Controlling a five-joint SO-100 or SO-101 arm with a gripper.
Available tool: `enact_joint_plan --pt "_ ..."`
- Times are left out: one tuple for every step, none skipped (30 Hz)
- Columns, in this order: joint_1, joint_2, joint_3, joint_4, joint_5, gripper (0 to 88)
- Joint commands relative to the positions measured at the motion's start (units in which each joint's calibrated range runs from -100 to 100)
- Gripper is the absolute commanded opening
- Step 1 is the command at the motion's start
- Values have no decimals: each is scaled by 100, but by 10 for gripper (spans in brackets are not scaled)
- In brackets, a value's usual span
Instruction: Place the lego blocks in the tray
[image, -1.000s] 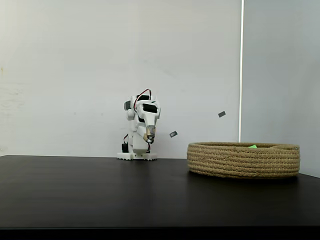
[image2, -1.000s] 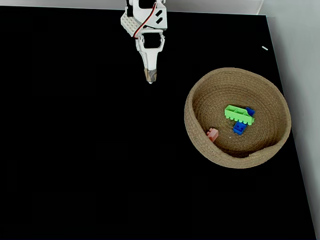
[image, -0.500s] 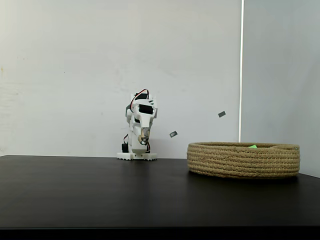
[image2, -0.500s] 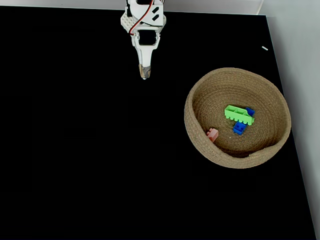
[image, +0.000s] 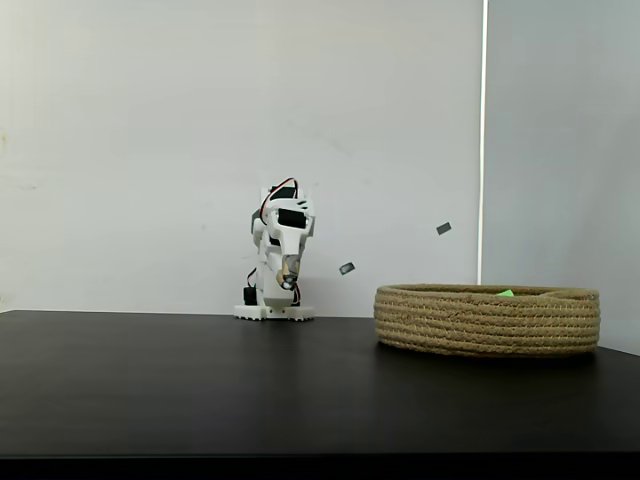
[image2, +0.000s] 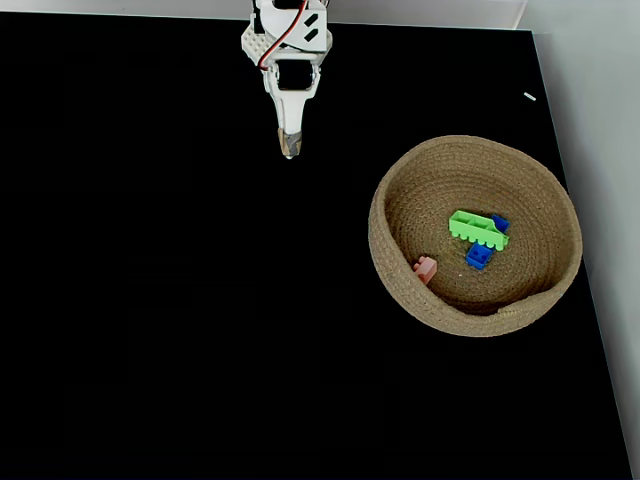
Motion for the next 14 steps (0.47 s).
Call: enact_joint_plan --pt "-36 -66 71 -14 -20 3" --pt "-44 -66 71 -14 -20 3" --pt "-44 -66 71 -14 -24 3" --pt "-36 -66 71 -14 -34 3" --pt "-19 -66 71 -14 -49 3" --pt "6 -66 71 -14 -54 3" --pt "14 -66 71 -14 -59 3" --pt "22 -66 71 -14 -63 3" --pt "30 -66 71 -14 -68 3" --pt "39 -66 71 -14 -68 3" --pt "39 -66 71 -14 -68 3" --pt "39 -66 71 -14 -68 3" --pt "39 -66 71 -14 -63 3" --pt "39 -66 71 -14 -59 3"
